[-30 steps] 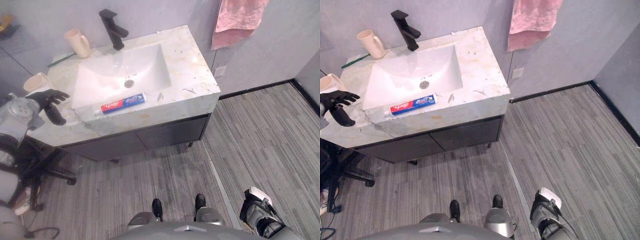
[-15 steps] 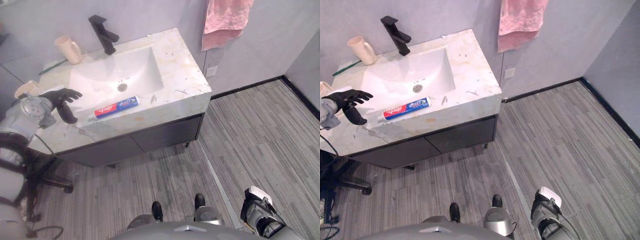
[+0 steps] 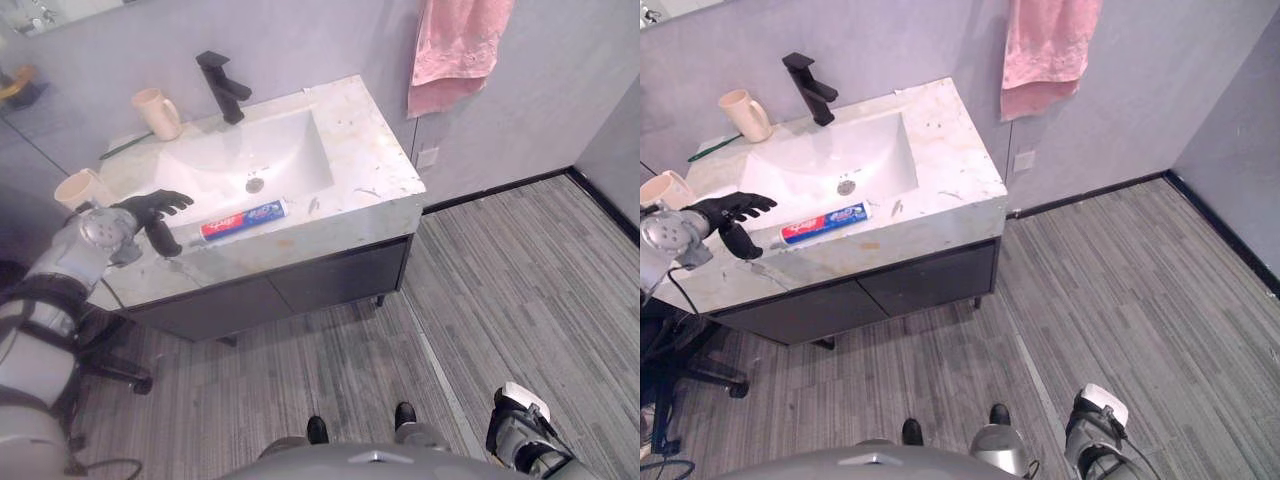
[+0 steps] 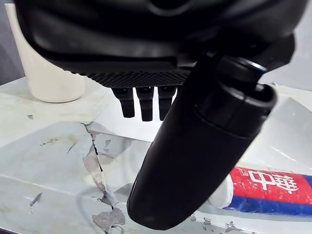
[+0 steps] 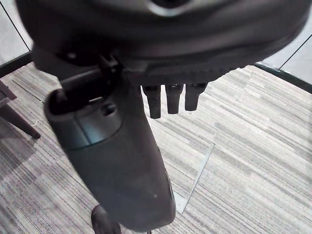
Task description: Organize the bathroom.
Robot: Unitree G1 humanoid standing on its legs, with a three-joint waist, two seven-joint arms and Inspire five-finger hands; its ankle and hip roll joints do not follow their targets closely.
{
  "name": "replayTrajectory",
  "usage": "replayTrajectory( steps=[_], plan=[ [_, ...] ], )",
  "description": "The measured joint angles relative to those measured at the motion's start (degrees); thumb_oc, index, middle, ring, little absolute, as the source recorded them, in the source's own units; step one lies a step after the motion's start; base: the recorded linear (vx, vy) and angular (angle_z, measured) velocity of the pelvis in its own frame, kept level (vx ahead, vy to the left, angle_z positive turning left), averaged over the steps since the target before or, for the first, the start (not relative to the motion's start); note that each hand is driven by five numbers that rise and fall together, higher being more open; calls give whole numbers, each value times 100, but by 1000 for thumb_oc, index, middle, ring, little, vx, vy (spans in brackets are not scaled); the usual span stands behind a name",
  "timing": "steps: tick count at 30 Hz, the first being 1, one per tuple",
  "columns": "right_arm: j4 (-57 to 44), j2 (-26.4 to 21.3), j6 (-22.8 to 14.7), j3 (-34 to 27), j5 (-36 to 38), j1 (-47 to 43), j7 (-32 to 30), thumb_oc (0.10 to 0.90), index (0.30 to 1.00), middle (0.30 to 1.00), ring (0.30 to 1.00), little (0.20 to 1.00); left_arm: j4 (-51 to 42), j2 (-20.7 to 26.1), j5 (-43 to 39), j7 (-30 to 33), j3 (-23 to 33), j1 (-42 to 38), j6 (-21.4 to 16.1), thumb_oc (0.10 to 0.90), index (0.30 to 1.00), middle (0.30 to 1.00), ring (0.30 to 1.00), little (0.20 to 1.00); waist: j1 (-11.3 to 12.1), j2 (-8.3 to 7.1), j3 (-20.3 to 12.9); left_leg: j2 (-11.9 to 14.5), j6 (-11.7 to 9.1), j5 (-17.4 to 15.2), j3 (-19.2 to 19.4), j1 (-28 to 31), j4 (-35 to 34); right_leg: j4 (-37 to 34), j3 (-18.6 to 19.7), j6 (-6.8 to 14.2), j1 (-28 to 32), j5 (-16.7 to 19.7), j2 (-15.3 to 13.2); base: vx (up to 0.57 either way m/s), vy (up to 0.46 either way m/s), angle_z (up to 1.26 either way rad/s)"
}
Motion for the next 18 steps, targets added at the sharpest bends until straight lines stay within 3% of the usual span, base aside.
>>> replayTrajectory(
  steps=[14, 16, 17, 18],
  plan=[
    [5, 0, 7, 52, -11, 28, 19, 800, 900, 900, 900, 900, -276, -75, 2, 670, 33, 249, 43, 800, 900, 900, 900, 900, 52, 0, -32, 13, 16, 11, 1, -28, -3, 0, -6, 9, -22, 10, -2, 0, 0, 0],
    [4, 4, -1, 107, -12, 27, 25, 800, 900, 900, 900, 900, -334, -135, 19, 1260, 208, 464, 95, 800, 900, 900, 900, 900, 62, -15, -37, 37, 18, 16, -1, -34, -4, -1, -12, 16, -23, 5, 5, 0, 0, 0],
    [4, 4, -1, 107, -12, 27, 25, 800, 900, 900, 900, 900, -334, -135, 19, 1260, 208, 464, 95, 800, 900, 900, 900, 900, 62, -15, -37, 37, 18, 16, -1, -34, -4, -1, -12, 16, -23, 5, 5, 0, 0, 0],
    [23, 10, -22, 121, -10, 23, 38, 800, 900, 900, 900, 900, -243, -139, 77, 1721, 271, 464, 186, 800, 900, 900, 900, 900, 77, -71, -47, 51, 17, 26, -6, -46, -4, -6, -17, 7, -30, 11, 17, 0, 0, 0]
  ],
)
